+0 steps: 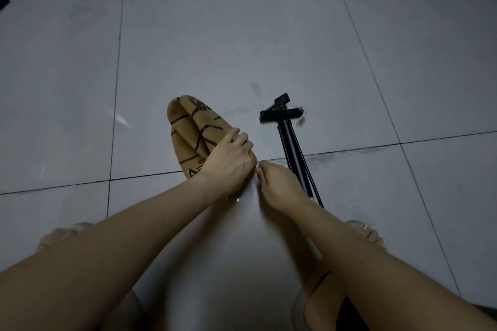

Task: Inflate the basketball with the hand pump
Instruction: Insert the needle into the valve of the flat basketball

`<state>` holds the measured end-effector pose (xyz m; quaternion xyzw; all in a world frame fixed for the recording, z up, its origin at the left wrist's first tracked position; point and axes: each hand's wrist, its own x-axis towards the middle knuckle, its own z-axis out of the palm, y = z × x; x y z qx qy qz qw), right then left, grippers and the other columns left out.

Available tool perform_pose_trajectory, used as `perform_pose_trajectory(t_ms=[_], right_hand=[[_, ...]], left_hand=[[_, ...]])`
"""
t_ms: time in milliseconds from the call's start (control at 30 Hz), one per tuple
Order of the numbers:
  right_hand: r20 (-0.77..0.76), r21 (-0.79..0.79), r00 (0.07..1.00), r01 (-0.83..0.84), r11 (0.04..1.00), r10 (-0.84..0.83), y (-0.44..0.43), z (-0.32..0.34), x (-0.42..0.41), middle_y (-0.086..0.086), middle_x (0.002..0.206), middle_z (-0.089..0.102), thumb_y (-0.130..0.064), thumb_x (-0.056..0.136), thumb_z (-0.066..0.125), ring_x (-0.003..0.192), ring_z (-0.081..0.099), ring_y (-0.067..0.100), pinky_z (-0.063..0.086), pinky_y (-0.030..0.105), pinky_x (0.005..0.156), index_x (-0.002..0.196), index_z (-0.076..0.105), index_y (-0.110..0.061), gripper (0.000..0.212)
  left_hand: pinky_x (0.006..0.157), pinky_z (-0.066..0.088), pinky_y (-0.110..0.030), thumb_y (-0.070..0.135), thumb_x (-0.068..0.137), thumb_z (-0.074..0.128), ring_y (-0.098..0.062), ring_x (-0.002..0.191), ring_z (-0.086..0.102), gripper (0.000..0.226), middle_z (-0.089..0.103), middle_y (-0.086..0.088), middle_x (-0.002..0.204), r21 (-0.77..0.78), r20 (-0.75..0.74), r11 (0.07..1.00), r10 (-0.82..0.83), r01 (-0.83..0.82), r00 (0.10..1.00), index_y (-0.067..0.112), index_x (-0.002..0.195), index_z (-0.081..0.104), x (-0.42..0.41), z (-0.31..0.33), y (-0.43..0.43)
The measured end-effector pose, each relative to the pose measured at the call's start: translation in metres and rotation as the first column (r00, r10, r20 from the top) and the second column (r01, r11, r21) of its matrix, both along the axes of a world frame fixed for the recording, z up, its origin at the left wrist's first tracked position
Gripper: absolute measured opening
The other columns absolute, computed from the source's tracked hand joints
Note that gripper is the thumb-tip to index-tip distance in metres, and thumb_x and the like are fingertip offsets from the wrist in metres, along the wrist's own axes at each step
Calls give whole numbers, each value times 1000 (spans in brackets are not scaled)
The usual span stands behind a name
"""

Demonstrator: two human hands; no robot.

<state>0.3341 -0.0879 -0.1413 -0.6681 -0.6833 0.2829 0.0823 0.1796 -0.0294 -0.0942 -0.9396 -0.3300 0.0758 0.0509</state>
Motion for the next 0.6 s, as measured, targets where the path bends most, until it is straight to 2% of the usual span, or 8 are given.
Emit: perform_pose_trajectory(t_ms=[167, 233, 300, 367, 433, 500, 567, 600], right_hand=[[-154, -138, 972, 154, 978, -175, 6, -7, -10, 18, 89, 66, -21, 105, 39, 83, 58, 36, 45, 43, 72, 85, 56, -10, 29], [-322, -320, 880, 245, 915, -348, 9, -7, -15, 16, 74, 60, -13, 101, 40, 69, 53, 30, 42, 37, 63, 74, 55, -11, 30], [-447, -629, 593, 324, 707, -670, 15, -4, -16, 7, 58, 43, -7, 98, 38, 49, 37, 19, 30, 25, 43, 70, 51, -12, 31], [-346, -905, 185, 193, 379, -920, 22, 1, -15, -2, 54, 28, -7, 104, 31, 38, 23, 9, 15, 21, 31, 71, 44, -13, 36], [-255, -964, 3, 75, 254, -967, 28, 5, -13, -4, 57, 23, -7, 106, 27, 34, 19, 6, 11, 19, 28, 70, 39, -15, 39], [-283, -953, 52, 98, 287, -958, 31, 6, -13, -4, 60, 22, -3, 104, 27, 36, 19, 6, 11, 19, 29, 68, 39, -14, 39], [-382, -864, 258, 241, 442, -887, 29, 2, -14, 1, 60, 27, 1, 96, 32, 43, 21, 11, 15, 24, 35, 68, 41, -12, 33], [-441, -746, 432, 312, 589, -787, 26, -1, -14, 5, 60, 33, 0, 93, 37, 47, 27, 16, 21, 27, 40, 68, 44, -9, 27]], left_hand=[[110, 32, -45, 26, 86, 58, -26, 96, 54, 18, 65, 4, 81, -26, -9, 999, -37, 37, 999, 22, 79, 74, -1, -6, 8], [112, 27, -44, 28, 88, 54, -25, 100, 52, 22, 65, 6, 86, -18, -22, 999, -46, 46, 999, 24, 85, 75, -2, -10, 9], [112, 26, -44, 27, 89, 53, -25, 99, 52, 23, 65, 6, 87, -18, -22, 999, -50, 50, 998, 23, 85, 76, -3, -11, 8], [112, 29, -45, 24, 88, 51, -25, 97, 52, 25, 65, 4, 85, -26, -13, 998, -57, 57, 998, 21, 83, 75, -3, -10, 8], [111, 31, -44, 22, 86, 50, -25, 95, 53, 25, 63, 4, 83, -27, -7, 997, -66, 66, 998, 21, 81, 75, -3, -9, 10], [111, 31, -45, 22, 86, 49, -23, 95, 52, 26, 62, 6, 82, -32, -14, 996, -83, 83, 996, 23, 82, 74, -2, -9, 13], [114, 29, -46, 25, 89, 47, -23, 97, 51, 28, 62, 7, 83, -51, -28, 994, -100, 98, 995, 26, 85, 75, 0, -9, 18], [115, 27, -46, 26, 90, 45, -22, 97, 50, 31, 61, 7, 83, -61, -30, 993, -103, 102, 994, 27, 87, 75, 1, -9, 20]])
